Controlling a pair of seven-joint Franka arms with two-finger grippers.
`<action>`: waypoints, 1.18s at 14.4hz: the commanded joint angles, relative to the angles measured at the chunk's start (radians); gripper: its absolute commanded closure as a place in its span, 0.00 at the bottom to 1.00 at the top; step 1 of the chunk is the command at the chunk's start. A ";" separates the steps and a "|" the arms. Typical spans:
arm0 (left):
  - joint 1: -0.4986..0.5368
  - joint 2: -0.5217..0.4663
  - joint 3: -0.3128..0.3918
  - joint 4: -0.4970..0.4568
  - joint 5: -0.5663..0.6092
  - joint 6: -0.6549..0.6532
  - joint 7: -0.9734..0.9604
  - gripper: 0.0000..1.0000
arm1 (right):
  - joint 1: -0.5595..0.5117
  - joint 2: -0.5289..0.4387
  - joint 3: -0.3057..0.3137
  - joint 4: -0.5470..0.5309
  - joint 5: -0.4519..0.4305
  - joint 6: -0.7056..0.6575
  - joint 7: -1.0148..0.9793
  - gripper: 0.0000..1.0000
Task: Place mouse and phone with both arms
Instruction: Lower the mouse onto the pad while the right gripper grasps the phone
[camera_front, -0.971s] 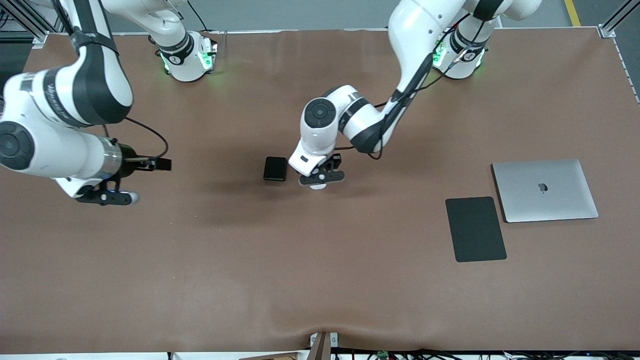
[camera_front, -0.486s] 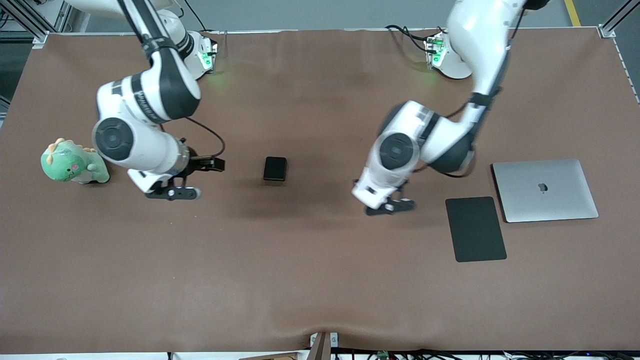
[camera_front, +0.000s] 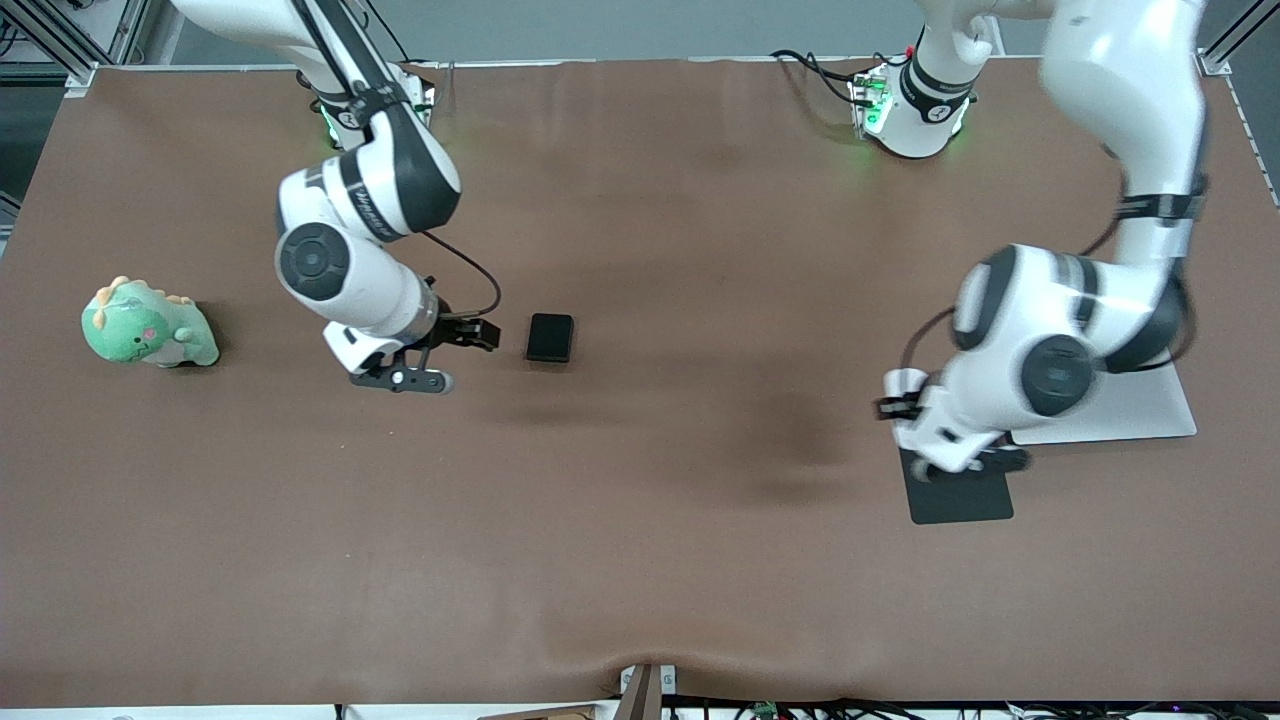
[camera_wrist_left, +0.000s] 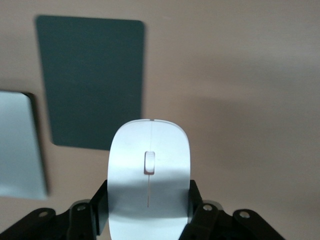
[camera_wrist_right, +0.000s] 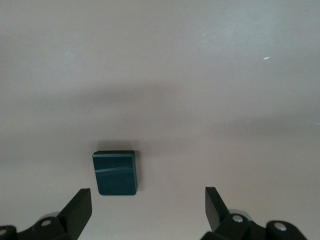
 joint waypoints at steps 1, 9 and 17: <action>0.086 -0.020 -0.016 -0.132 0.010 0.146 0.134 1.00 | 0.044 0.033 -0.008 -0.050 0.022 0.092 0.016 0.00; 0.152 0.046 -0.010 -0.253 0.020 0.392 0.135 1.00 | 0.119 0.130 -0.009 -0.073 0.110 0.239 0.016 0.00; 0.160 0.149 -0.002 -0.216 0.022 0.541 0.142 0.93 | 0.193 0.182 -0.009 -0.141 0.117 0.358 0.056 0.00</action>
